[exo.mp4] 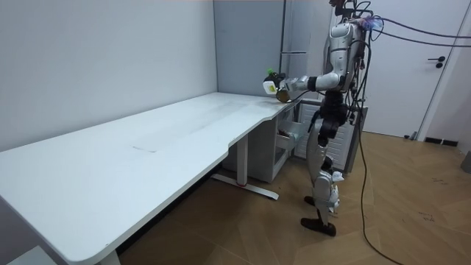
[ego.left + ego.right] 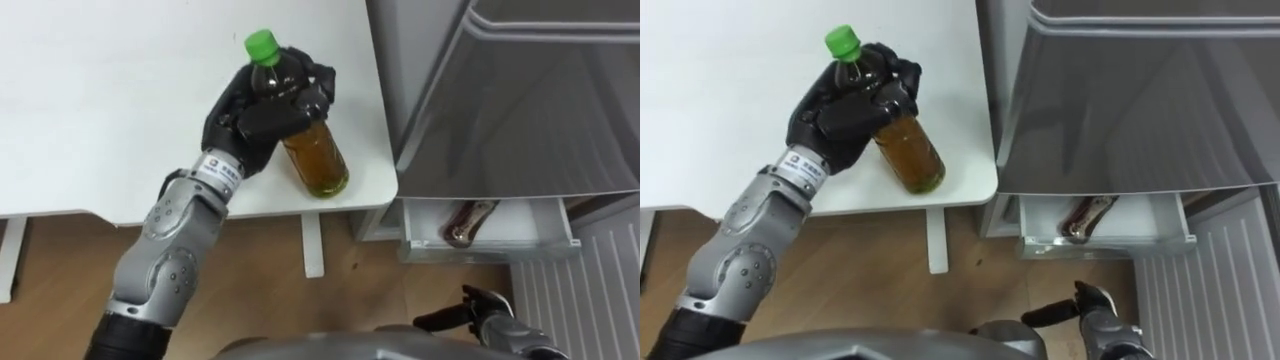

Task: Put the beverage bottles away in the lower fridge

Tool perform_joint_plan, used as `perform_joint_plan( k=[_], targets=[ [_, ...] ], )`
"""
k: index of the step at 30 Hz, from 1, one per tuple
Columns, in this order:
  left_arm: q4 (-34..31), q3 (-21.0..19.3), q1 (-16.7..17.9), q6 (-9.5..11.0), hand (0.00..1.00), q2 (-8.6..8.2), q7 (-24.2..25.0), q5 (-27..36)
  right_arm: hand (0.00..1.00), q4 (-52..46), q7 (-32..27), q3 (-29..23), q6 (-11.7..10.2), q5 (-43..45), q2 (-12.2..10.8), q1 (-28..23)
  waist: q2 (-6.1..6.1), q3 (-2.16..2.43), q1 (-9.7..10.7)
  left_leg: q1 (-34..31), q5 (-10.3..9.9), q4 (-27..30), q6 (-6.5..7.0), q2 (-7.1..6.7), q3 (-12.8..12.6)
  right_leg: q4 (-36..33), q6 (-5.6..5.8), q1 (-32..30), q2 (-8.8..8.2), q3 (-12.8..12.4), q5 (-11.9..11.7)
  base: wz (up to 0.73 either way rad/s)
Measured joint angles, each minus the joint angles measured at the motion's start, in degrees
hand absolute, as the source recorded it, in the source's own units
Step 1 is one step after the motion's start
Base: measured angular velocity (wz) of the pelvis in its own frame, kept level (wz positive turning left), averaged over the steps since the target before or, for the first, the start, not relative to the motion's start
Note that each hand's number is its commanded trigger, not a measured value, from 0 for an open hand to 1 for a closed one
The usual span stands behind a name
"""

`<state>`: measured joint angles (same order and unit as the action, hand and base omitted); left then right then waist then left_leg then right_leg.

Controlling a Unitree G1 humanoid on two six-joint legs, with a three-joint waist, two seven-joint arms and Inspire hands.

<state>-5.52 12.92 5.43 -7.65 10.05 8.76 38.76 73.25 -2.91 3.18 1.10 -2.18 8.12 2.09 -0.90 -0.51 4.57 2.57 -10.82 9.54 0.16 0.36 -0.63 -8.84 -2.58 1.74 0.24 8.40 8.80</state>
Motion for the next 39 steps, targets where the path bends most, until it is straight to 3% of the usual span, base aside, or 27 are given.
perform_joint_plan(
  k=[3,10,16,22,31,33,39],
  targets=[
    [0.0,0.23,-0.01,0.01,1.0,0.01,0.76,-0.01,0.0,-1.47,-0.04,0.1,0.16,-0.04,0.05,-0.01,0.43,0.23,-0.02,0.03,0.0,0.05,0.0,0.05,-0.87,-0.39,0.0,-0.36,-0.05,-0.42,0.0,-0.11],
    [0.81,2.02,0.22,0.0,1.0,0.16,2.1,3.58,0.0,-5.66,1.25,0.26,-0.23,-0.19,0.06,-0.09,0.46,0.19,-0.01,0.51,0.0,-0.03,0.0,0.16,-2.56,-0.92,-0.01,-0.77,0.04,-1.77,0.01,-0.1],
    [4.65,1.85,0.49,0.5,1.0,-0.21,4.62,6.89,0.0,-9.87,5.39,0.66,0.27,-0.2,0.06,-0.47,0.1,0.06,-0.05,1.17,0.0,-0.1,0.0,0.24,-3.96,-1.15,0.0,-0.78,0.18,-3.08,0.0,-0.12],
    [5.13,1.99,0.52,0.51,1.0,0.69,8.07,6.79,0.0,-20.34,10.69,0.82,0.23,-1.78,0.1,-2.7,-0.55,-0.04,0.25,1.12,0.0,-0.07,0.0,0.27,-5.34,-0.9,0.01,-0.77,0.19,-3.19,0.0,-0.01],
    [6.13,3.53,0.77,0.42,1.0,1.56,10.01,9.61,0.0,-34.13,17.47,6.19,1.61,-2.1,0.84,-8.19,-0.53,0.03,0.12,0.31,0.0,0.0,0.0,0.35,-7.19,-1.13,0.04,-1.72,0.03,-3.48,0.01,-0.01],
    [7.01,4.47,1.03,-0.25,1.0,2.28,10.03,9.58,0.0,-35.77,18.89,6.76,1.76,-2.12,0.92,-8.68,-0.53,0.03,0.2,0.13,0.0,0.01,0.0,0.43,-7.22,-1.36,0.04,-2.03,0.05,-3.51,0.01,-0.02],
    [10.16,5.54,1.06,-0.72,1.0,2.17,10.71,9.39,0.0,-40.54,23.81,8.49,2.57,-2.04,1.09,-8.81,-0.5,0.05,0.33,0.02,0.0,0.09,0.0,0.86,-7.34,-1.99,0.03,-2.48,0.09,-3.64,0.02,-0.01]
  ],
)
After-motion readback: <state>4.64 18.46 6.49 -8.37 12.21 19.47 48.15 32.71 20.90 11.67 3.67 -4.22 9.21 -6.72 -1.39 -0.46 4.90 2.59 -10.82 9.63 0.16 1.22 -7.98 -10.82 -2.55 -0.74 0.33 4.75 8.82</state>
